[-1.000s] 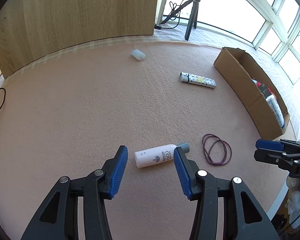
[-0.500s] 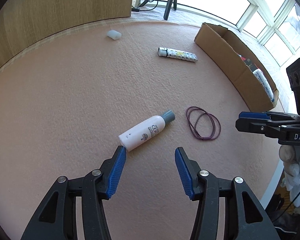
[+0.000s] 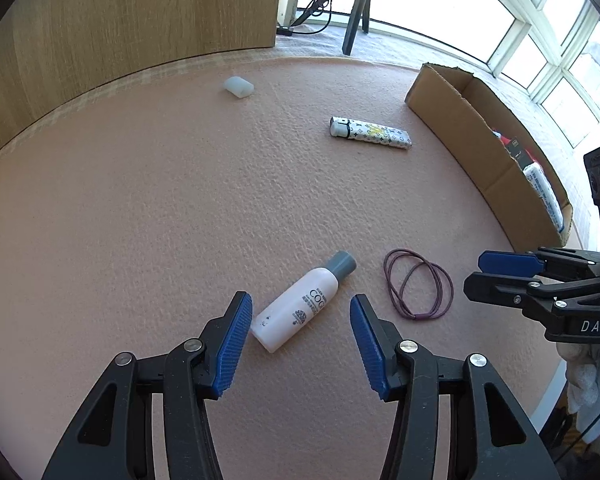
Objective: Organize objects
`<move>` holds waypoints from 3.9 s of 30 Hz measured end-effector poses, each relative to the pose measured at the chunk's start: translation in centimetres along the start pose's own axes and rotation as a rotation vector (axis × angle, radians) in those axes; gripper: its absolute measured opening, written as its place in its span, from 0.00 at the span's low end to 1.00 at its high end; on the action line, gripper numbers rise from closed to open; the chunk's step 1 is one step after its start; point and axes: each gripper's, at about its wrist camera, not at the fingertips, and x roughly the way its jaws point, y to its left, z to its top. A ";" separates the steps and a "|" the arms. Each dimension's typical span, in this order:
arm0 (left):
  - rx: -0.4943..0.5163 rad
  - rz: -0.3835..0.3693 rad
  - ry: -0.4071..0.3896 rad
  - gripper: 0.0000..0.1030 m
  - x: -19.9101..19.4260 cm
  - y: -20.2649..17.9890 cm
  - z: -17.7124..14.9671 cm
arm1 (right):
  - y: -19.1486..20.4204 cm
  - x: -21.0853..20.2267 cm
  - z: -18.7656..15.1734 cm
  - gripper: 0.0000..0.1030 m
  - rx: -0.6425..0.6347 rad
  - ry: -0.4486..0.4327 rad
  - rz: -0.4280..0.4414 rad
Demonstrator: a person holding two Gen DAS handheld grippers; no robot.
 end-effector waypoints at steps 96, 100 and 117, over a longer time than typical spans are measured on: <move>-0.120 -0.128 -0.196 0.33 -1.1 -9.5 8.6 | -11.7 -12.9 6.4 0.43 0.036 -0.313 -0.102; -0.162 -0.081 -0.186 0.33 -2.4 -6.0 5.0 | -9.5 -12.9 5.6 0.43 0.019 -0.311 -0.052; -0.256 -0.049 -0.173 0.33 -5.3 -0.6 -1.9 | 0.8 -5.7 8.3 0.43 -0.210 -0.155 0.020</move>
